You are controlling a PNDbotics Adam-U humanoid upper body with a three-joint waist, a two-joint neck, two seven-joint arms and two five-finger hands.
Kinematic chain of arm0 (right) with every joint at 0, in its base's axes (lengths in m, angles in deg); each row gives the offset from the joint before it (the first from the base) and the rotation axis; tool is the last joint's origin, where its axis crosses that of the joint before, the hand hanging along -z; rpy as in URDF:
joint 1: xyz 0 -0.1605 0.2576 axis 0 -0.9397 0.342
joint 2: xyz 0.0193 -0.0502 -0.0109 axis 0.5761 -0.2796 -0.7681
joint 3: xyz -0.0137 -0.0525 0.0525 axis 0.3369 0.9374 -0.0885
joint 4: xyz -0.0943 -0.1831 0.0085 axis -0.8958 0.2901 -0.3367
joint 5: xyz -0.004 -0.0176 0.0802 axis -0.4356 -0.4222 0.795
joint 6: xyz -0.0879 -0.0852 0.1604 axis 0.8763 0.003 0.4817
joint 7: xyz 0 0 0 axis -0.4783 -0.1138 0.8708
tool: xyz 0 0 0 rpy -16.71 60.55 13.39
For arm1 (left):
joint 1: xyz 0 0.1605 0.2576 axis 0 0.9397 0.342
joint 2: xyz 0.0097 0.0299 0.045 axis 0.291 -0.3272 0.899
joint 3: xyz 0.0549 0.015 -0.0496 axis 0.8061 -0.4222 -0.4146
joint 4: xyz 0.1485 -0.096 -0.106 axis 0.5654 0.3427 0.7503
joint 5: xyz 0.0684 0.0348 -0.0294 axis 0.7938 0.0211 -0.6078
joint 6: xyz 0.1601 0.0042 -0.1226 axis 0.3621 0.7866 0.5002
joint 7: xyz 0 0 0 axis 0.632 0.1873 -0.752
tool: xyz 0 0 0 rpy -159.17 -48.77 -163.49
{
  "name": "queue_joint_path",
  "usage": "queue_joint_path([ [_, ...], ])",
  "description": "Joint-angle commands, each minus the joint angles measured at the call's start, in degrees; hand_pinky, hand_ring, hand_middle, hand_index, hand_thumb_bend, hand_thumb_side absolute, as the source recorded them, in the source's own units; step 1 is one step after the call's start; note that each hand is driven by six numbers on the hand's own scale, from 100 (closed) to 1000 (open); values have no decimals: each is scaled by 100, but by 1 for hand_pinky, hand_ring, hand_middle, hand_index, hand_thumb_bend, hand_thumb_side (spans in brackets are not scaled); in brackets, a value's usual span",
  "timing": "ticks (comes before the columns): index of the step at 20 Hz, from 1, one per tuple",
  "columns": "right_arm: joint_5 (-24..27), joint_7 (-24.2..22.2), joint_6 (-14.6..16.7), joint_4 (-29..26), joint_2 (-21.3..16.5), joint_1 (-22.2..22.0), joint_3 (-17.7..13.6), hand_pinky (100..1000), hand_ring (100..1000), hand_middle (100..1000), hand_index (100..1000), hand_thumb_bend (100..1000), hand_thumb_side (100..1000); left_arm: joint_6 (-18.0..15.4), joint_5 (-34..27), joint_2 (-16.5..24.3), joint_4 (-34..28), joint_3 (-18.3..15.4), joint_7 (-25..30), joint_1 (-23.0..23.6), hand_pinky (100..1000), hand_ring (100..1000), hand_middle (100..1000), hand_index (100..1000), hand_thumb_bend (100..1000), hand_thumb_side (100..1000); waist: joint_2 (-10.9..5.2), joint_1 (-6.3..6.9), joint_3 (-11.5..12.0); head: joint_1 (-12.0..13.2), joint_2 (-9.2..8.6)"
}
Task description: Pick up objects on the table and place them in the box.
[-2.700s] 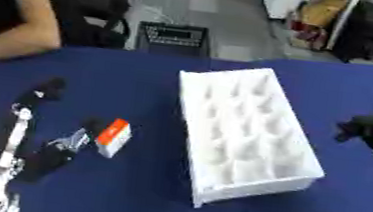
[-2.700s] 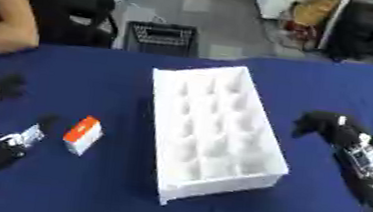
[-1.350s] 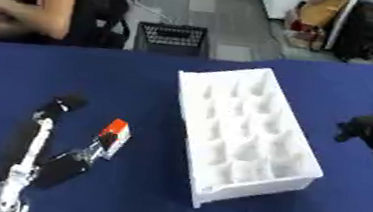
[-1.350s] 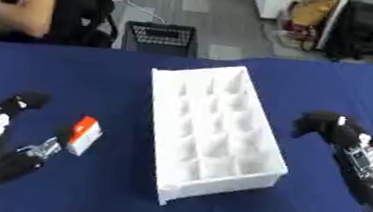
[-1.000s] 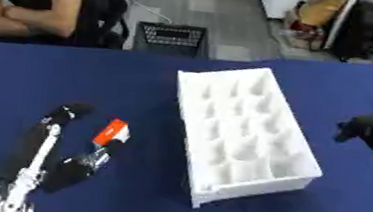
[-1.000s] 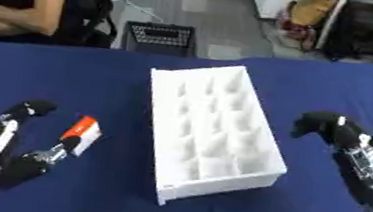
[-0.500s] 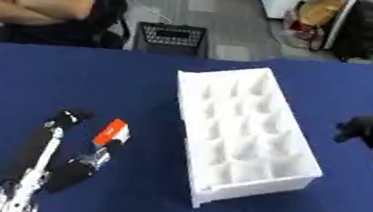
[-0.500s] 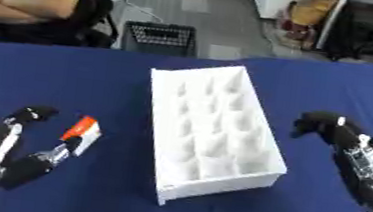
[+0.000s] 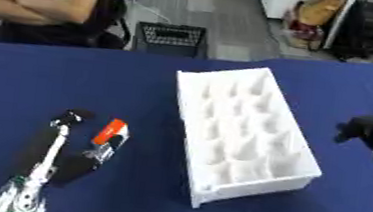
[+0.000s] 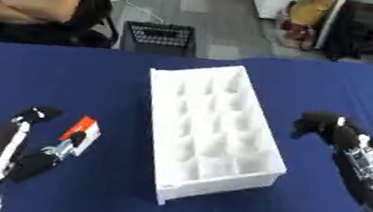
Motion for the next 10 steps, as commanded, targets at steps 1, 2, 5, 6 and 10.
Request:
queue_joint_path([
  [1, -24, -21, 20, -56, -59, 6, -23, 849, 633, 658, 795, 100, 921, -17, 61, 71, 131, 35, 35, -142, 1000, 843, 832, 845, 641, 740, -79, -6, -10, -9, -77],
  [2, -26, -21, 22, -55, -59, 5, -22, 849, 633, 658, 795, 100, 921, -23, 69, 75, 184, 45, 41, -162, 1000, 842, 832, 845, 640, 741, -79, -6, -11, -7, -74],
  [5, -32, -27, 25, -48, -60, 4, -18, 849, 633, 658, 795, 100, 922, -30, 85, 98, 324, 75, 62, -215, 1000, 842, 830, 844, 641, 744, -80, -5, -17, -1, -70],
  [6, -32, -29, 26, -46, -59, 5, -16, 849, 633, 658, 795, 100, 922, -30, 88, 110, 364, 87, 70, -231, 1000, 842, 830, 843, 641, 745, -80, -4, -19, -1, -70],
  [10, -34, -37, 28, -38, -59, 7, -11, 849, 633, 658, 795, 100, 923, -10, 112, 171, 510, 143, 106, -300, 997, 839, 826, 838, 641, 746, -83, -3, -29, 2, -69],
])
